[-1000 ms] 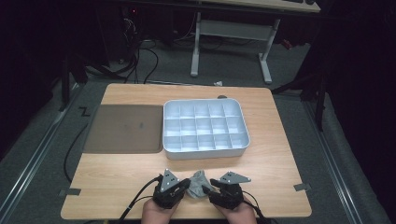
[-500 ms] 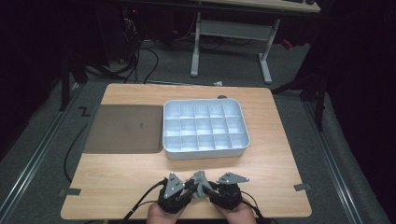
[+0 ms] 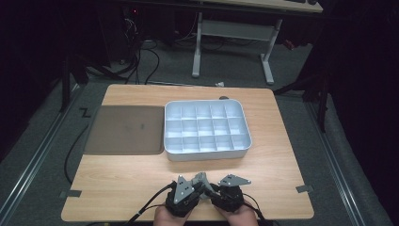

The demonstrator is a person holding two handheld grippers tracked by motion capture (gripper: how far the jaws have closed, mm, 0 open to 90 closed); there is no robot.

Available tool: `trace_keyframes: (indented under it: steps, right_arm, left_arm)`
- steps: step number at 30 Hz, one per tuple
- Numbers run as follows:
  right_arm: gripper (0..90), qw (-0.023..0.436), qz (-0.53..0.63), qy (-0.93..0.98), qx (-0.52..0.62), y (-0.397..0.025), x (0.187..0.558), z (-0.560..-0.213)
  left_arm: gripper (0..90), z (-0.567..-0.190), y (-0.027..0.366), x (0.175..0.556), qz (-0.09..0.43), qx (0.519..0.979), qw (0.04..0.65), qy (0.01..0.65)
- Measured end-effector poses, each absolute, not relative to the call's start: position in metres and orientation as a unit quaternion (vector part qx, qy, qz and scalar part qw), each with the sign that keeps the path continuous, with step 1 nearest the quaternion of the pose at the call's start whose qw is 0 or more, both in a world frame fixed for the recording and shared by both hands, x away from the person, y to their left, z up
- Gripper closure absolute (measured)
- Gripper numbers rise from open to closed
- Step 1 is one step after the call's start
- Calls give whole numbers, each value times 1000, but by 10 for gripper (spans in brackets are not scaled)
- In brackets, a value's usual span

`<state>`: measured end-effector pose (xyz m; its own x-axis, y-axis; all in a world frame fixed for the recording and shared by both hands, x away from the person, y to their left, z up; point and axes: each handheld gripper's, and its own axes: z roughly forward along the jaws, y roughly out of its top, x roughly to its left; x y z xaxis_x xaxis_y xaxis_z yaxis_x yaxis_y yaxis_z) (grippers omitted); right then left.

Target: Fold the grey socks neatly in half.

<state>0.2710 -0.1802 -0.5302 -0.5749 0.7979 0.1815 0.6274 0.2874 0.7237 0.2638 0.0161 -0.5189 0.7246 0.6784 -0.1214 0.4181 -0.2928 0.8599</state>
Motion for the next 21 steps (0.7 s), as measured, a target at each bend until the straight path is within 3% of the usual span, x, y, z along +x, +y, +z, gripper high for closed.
trace_keyframes:
  steps: [8, 13, 21]
  right_arm:
    - [610, 98, 398, 789, 458, -184, 274, -531]
    - [810, 105, 407, 794, 440, -181, 270, -530]
    - [823, 131, 427, 802, 395, -170, 252, -515]
  left_arm:
    - [895, -533, 23, 269, 124, 810, 446, 359]
    - [900, -533, 18, 271, 129, 818, 437, 352]
    - [900, -534, 17, 272, 128, 822, 435, 345]
